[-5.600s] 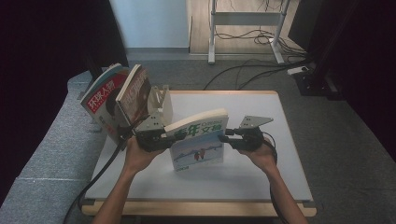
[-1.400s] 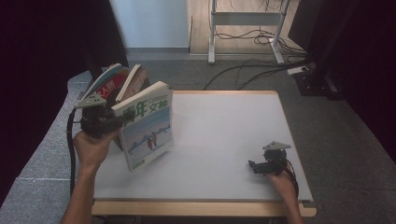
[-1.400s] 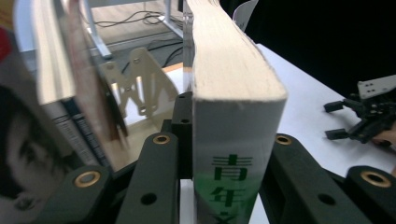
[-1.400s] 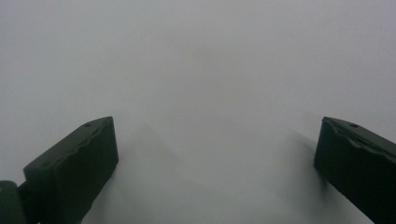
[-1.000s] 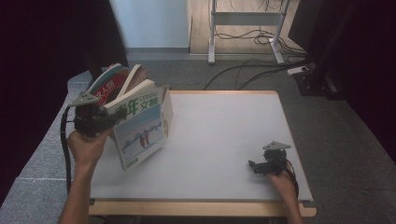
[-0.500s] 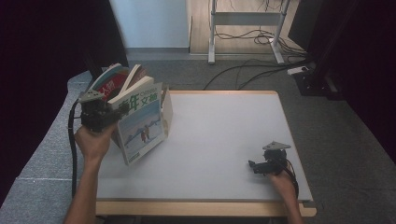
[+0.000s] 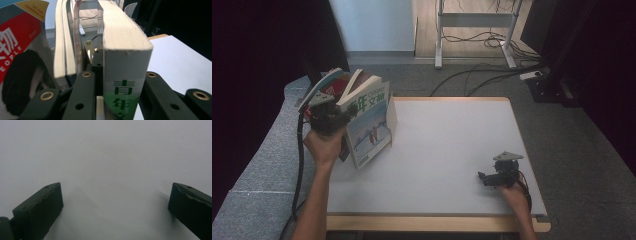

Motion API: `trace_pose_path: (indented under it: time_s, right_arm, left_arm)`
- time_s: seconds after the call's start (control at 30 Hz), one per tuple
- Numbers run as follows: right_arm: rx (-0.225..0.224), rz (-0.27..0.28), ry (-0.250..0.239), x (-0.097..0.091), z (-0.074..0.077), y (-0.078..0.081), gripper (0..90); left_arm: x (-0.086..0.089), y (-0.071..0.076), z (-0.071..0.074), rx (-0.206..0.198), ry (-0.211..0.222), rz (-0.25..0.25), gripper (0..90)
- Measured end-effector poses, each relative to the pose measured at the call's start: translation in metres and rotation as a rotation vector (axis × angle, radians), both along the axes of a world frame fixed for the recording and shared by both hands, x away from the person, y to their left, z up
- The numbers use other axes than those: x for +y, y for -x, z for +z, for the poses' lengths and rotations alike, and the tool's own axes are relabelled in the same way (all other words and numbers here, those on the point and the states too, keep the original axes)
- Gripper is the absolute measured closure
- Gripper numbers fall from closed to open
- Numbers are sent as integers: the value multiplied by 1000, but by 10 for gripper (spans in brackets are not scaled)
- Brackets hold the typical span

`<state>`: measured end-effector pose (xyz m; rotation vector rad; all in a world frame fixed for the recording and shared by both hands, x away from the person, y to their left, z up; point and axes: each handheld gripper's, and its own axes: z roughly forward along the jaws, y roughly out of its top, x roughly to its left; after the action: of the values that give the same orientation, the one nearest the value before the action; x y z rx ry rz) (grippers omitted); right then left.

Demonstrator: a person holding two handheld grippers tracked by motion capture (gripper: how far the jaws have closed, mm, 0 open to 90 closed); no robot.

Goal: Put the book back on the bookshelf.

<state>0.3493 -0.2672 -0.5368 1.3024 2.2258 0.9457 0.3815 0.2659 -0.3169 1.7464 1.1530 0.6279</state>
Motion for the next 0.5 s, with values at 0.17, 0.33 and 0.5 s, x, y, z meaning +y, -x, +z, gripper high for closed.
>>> trace_pose_path:
  time_s: [0.17, 0.33, 0.5]
  right_arm:
    - [-1, 0, 1, 0, 0, 0, 0]
    - [-1, 0, 0, 0, 0, 0, 0]
    - [-1, 0, 0, 0, 0, 0, 0]
  left_arm:
    - [-9, -4, -4, -26, 6, 0, 744]
    - [-17, -9, -8, -41, 6, -6, 744]
    - [-27, -16, -11, -53, -10, -24, 744]
